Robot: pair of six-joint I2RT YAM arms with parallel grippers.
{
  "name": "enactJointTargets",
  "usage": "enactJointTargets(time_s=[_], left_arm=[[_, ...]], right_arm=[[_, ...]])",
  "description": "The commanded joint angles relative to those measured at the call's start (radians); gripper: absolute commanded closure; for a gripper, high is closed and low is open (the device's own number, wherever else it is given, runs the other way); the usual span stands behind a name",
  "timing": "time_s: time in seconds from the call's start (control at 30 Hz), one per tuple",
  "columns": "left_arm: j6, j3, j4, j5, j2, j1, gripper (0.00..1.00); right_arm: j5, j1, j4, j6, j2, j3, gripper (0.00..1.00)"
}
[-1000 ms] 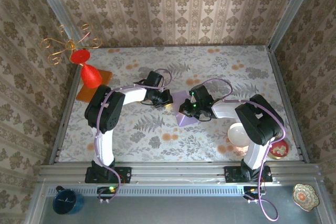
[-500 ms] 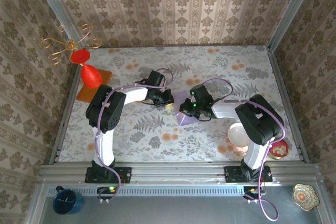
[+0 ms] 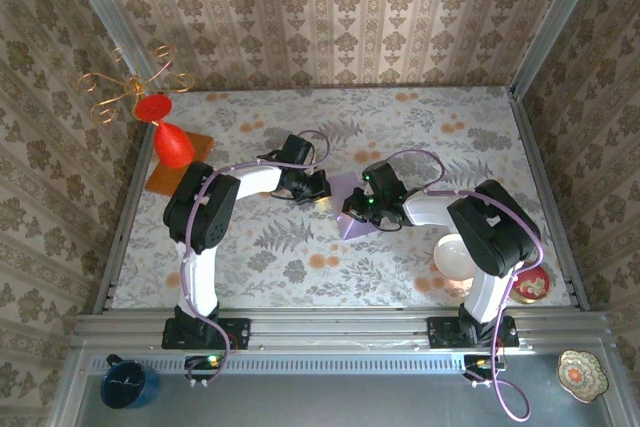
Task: Fold a paper plane with a square sheet of paper (pick it up from the middle)
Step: Fold the triangle a second time at the center of the table.
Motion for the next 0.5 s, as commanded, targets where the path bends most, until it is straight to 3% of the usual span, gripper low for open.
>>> enactJointTargets(time_s=[0.0,0.47], left_arm=[[0.027,-0.006,-0.083,-0.043,0.041,-0.008,0.92],[0.028,-0.008,-0.083,-0.042,0.035,-0.008,0.92]], right_arm=[[0.009,0.006,-0.004,0.001,0.016,-0.011,1.00],[-0.001,0.006,-0.005,-0.001,0.032,-0.010,1.00]])
